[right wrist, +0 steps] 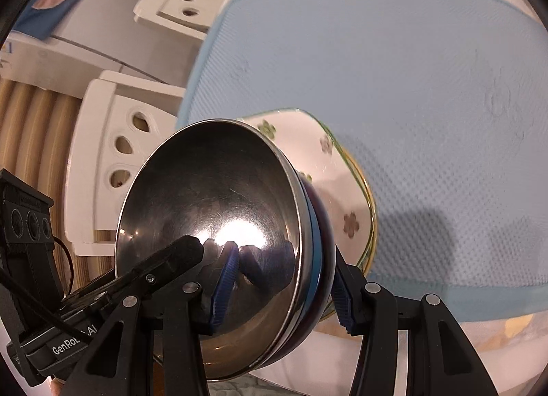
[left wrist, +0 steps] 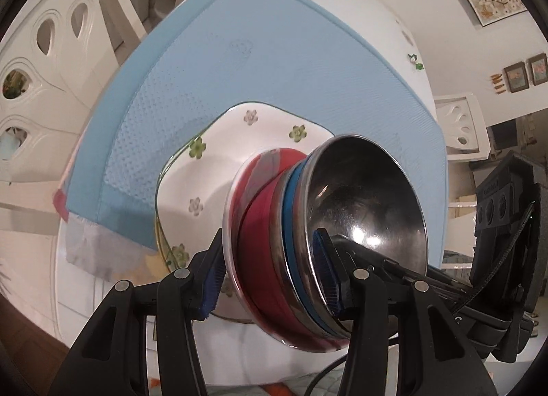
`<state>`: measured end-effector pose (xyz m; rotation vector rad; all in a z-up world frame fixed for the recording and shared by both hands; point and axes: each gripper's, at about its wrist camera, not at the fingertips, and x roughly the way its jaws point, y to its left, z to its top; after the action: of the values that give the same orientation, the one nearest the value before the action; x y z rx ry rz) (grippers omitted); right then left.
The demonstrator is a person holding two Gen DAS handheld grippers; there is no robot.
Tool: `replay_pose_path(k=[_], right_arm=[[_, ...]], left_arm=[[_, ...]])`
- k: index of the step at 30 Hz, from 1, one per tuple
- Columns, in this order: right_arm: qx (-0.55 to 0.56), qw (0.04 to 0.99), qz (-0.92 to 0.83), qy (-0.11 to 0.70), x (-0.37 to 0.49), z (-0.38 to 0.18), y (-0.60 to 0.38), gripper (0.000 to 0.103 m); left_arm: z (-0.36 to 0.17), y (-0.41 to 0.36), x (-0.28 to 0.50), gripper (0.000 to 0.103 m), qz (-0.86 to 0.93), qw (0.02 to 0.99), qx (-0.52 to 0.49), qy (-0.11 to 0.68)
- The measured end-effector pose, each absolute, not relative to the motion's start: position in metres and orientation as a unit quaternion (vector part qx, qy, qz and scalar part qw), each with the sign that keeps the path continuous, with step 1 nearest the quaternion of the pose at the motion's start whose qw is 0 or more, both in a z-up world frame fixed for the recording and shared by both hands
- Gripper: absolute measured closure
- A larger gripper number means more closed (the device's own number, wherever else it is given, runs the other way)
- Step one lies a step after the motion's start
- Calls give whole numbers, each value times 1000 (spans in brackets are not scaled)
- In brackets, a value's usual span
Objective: Organize plates and bowls
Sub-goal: 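Lower the nested bowls onto the white floral plate stack with the right tool, then open the right tool and withdraw it from the bowls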
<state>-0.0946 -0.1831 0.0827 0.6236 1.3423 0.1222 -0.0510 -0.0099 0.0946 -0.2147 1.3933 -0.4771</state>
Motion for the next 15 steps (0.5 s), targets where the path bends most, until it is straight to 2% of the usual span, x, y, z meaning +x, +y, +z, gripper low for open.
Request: replay_pose_path(k=[7,15], right_arm=[[281,737,63,612,-88,82,-175,53],[277,751,93,593,-102,108,-174,53]], left_arm=[[94,13,-43,58,-223,738,-107,628],[125,48,-38,56,-279,748,-135,587]])
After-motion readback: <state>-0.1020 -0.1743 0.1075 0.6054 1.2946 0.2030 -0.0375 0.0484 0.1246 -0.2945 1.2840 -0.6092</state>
